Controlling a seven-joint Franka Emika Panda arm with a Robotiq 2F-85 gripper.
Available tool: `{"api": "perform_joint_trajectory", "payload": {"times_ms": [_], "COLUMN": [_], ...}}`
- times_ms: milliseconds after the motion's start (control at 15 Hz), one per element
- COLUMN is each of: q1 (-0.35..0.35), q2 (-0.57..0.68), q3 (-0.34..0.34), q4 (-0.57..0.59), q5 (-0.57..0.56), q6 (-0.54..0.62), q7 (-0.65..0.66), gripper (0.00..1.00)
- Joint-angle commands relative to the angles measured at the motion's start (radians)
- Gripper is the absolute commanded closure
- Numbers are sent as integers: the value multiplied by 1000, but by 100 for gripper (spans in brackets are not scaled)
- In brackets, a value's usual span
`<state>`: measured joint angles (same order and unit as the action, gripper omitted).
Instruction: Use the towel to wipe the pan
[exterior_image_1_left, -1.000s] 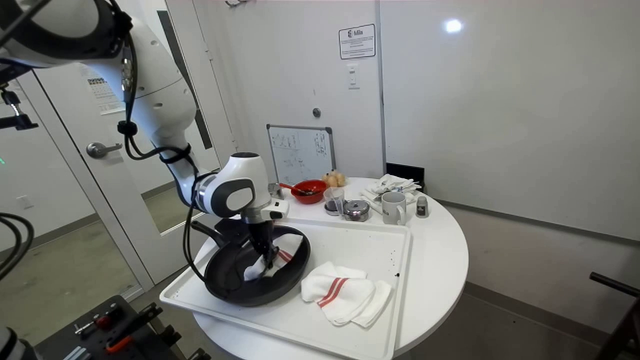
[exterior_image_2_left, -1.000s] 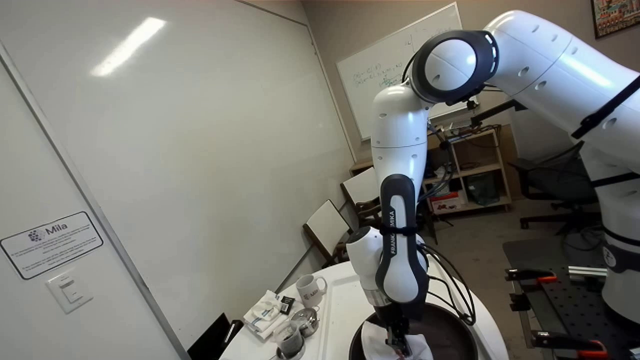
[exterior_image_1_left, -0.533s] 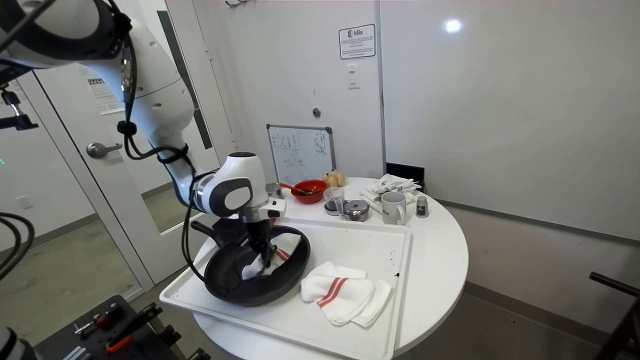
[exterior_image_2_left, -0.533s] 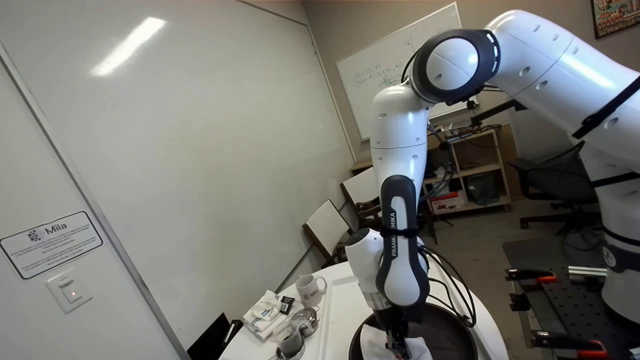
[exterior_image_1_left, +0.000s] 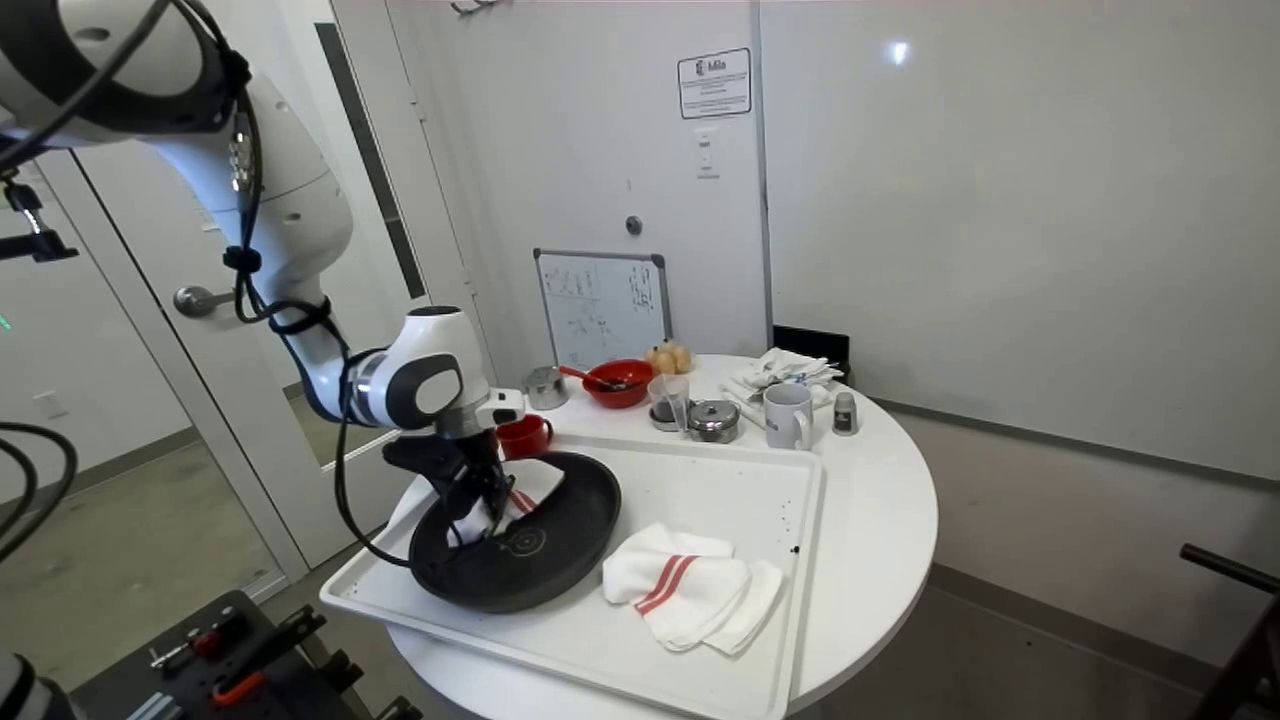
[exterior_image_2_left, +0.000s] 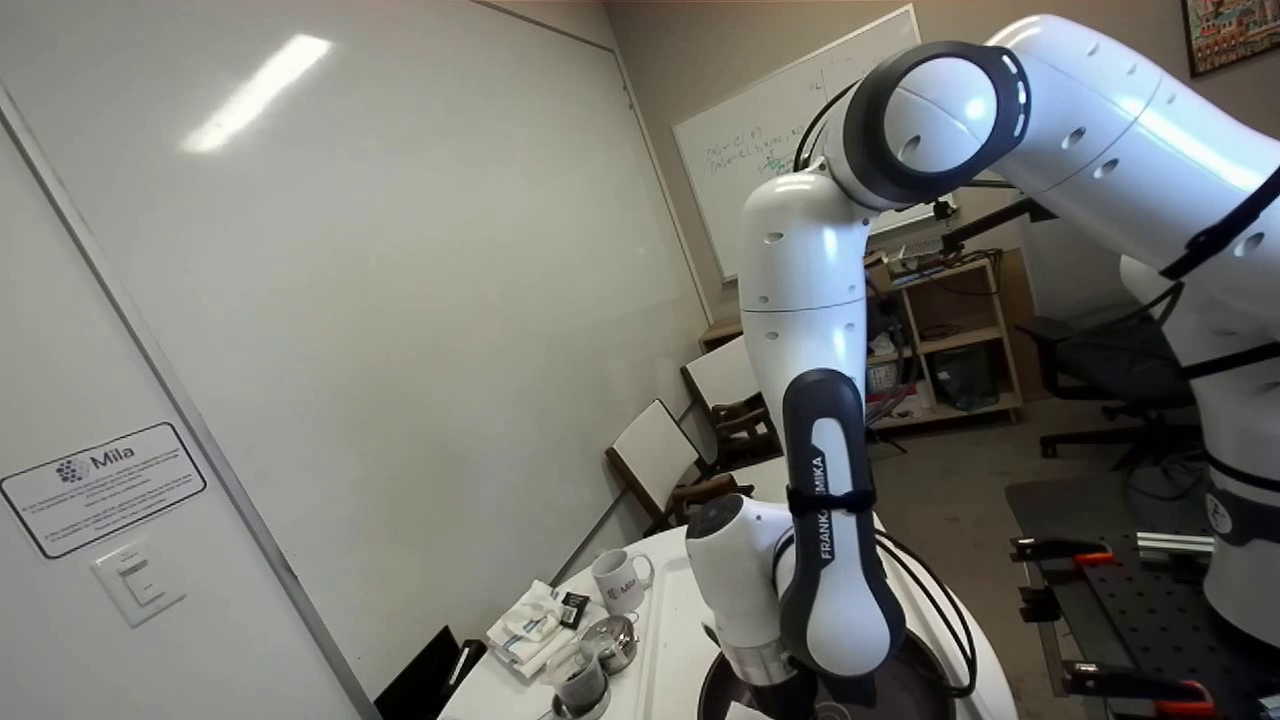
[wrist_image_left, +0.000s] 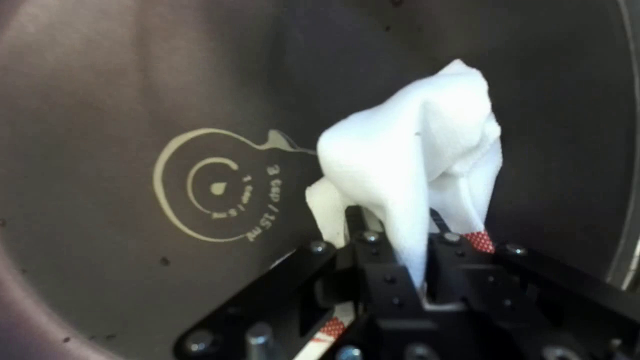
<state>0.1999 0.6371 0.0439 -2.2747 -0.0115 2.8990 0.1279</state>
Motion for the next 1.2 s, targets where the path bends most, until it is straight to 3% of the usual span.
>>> {"api": "perform_joint_trajectory", "payload": {"times_ms": [0, 600, 800, 1133], "q1": [69, 12, 55, 211], "q2": [59, 71, 69, 93], "q3": [-8, -75, -171, -374], "q4": [13, -12, -31, -48], "q5": [-32, 3, -6, -14], "q6": [43, 56, 76, 77], "q7": [-2, 30, 108, 285], "gripper": [90, 90, 90, 90]}}
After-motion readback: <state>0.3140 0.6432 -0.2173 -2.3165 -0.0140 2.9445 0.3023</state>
